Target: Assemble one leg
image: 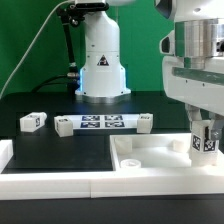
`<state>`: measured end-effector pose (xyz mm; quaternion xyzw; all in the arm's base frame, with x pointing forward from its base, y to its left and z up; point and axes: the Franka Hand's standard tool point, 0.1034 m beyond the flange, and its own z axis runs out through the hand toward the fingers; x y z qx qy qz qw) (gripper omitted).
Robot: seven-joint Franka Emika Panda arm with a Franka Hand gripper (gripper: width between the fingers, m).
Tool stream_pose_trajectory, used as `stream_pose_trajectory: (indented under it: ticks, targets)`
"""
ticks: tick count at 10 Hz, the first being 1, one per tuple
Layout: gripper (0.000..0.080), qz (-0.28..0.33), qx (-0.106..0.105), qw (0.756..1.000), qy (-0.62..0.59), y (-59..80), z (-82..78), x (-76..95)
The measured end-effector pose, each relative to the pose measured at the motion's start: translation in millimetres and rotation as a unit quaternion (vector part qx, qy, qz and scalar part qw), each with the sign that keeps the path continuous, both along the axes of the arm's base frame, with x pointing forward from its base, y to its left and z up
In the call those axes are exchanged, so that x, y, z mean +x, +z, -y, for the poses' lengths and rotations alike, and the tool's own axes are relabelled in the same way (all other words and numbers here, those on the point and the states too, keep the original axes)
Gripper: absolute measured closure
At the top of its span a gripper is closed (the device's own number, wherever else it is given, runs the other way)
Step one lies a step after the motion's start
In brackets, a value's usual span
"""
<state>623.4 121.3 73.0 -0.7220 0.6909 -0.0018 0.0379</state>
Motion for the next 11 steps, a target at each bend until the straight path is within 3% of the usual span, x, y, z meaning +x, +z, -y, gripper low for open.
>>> stream_pose_trajectory:
  ticks: [4, 8, 10, 11]
  targets:
    - [0.0506, -0.011, 0.012, 0.985, -0.17, 0.2, 2.9, -0.2]
    - [0.0506, -0.011, 0.006, 0.98, -0.197, 0.5, 2.7, -0.9]
    - [0.0506, -0.013, 0.017, 0.977, -0.214, 0.3, -0.6, -1.5]
    - [0.0398, -0.012, 0.017, 0.981, -0.191, 0.3, -2.4, -1.8]
